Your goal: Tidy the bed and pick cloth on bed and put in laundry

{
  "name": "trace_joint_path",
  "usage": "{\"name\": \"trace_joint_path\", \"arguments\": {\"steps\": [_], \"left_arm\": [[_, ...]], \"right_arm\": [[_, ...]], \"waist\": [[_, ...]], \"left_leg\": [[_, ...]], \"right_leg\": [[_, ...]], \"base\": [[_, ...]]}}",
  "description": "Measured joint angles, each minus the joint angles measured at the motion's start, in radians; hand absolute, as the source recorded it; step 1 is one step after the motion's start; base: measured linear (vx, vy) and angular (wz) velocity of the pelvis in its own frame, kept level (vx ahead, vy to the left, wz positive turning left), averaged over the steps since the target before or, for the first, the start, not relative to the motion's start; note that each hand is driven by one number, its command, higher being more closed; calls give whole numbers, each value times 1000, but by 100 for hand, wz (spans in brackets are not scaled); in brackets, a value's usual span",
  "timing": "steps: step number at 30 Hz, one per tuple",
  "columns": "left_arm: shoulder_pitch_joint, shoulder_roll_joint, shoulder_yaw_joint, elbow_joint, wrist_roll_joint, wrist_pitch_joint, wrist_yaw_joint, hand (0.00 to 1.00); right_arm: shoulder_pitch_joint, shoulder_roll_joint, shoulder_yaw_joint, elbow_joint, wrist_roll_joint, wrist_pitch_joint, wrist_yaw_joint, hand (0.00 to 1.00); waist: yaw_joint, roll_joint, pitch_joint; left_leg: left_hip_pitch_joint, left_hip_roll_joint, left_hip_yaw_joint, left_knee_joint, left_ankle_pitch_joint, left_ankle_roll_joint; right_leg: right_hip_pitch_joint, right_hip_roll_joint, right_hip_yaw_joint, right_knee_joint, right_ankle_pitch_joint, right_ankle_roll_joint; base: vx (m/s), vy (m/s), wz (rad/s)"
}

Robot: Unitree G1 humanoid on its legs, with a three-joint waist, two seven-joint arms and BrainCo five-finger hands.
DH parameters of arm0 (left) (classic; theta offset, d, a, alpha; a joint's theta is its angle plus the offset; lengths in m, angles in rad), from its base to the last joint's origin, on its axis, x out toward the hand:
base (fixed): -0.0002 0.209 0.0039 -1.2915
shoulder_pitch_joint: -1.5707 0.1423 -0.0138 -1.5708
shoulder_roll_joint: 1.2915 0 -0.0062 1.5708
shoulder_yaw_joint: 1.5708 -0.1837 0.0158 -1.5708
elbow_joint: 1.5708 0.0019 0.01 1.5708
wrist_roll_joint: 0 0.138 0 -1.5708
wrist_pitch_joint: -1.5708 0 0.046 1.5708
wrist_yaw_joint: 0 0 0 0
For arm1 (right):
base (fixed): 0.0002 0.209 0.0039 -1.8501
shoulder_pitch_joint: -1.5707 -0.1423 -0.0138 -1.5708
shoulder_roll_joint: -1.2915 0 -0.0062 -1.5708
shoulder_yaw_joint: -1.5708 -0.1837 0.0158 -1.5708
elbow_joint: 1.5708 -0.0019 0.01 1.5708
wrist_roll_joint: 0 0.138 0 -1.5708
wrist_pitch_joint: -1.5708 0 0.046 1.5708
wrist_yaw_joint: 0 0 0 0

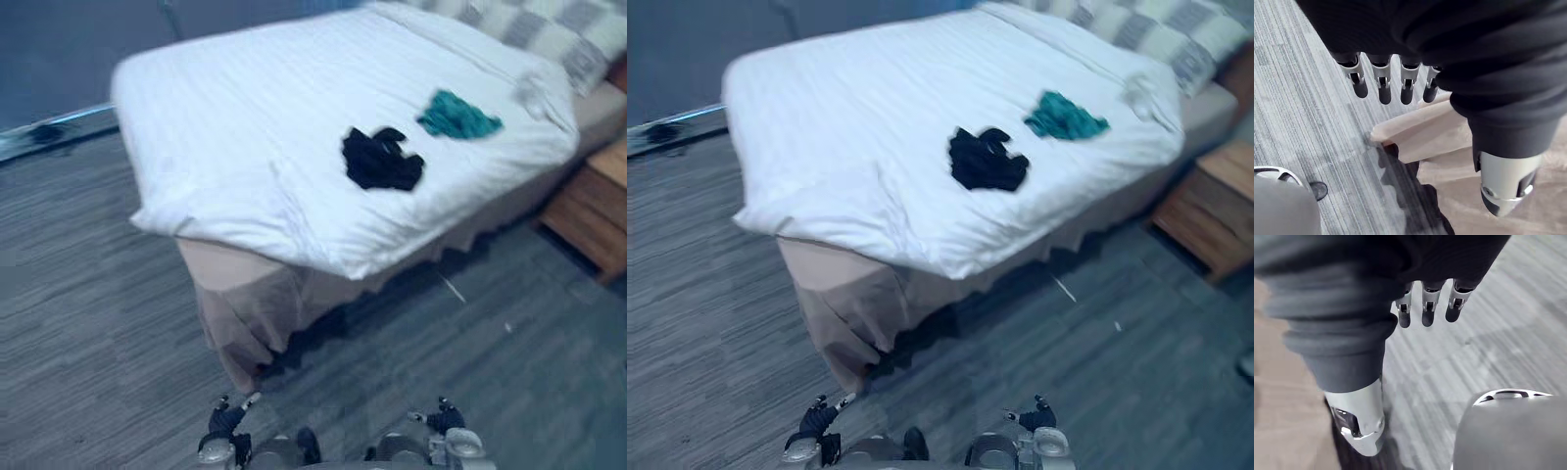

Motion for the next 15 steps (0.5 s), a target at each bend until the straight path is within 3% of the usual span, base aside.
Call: {"name": "trace_joint_path", "arguments": {"steps": [2, 4, 5, 7, 9, 12, 15], "left_arm": [[-1, 9, 2, -3, -1, 0, 1, 0], [10, 39, 2, -3, 0, 0, 0, 0], [3, 34, 5, 14, 3, 4, 1, 0], [20, -12, 5, 19, 17, 7, -14, 0], [19, -24, 6, 19, 17, 8, -20, 0], [5, -21, 29, 1, 16, 9, -19, 0], [2, 36, 42, -216, 17, 14, -13, 0]], "right_arm": [[6, 17, -34, 14, 16, 4, -1, 0], [15, 45, -35, 33, 38, 5, 0, 0], [10, 43, -44, 44, 50, 5, 3, 0], [23, 2, -58, 43, 58, 4, -3, 0], [25, -7, -62, 44, 72, 9, -2, 0], [41, -7, -67, 44, 77, 9, -4, 0], [67, -12, -68, 38, 80, 7, -6, 0]], "waist": [[7, -28, -17], [9, -95, -49], [6, -67, -46], [3, 11, -77], [1, 32, -80], [-8, 34, -80], [-20, 28, -74]], "left_leg": [[8, 4, -81, -15, -3, -47], [21, -16, -126, -14, -20, -95], [35, 9, -146, -13, -29, -120], [32, 100, -105, -32, -28, -169], [37, 143, -111, -57, -12, -194], [52, 182, -113, -83, 9, -221], [45, 194, -116, -91, 19, -227]], "right_leg": [[-15, -22, 140, -257, 98, 28], [-16, -56, 161, -361, 307, 37], [-8, -38, 138, -327, 305, 27], [41, 32, 75, -413, 314, -15], [58, 76, 54, -445, 320, -39], [78, 113, 24, -458, 310, -68], [79, 121, 1, -467, 308, -79]], "base": [[328, -377, 145], [307, -420, 89], [216, -339, 56], [272, -372, 39], [167, -250, 18], [121, -195, 22], [22, -61, 21]]}}
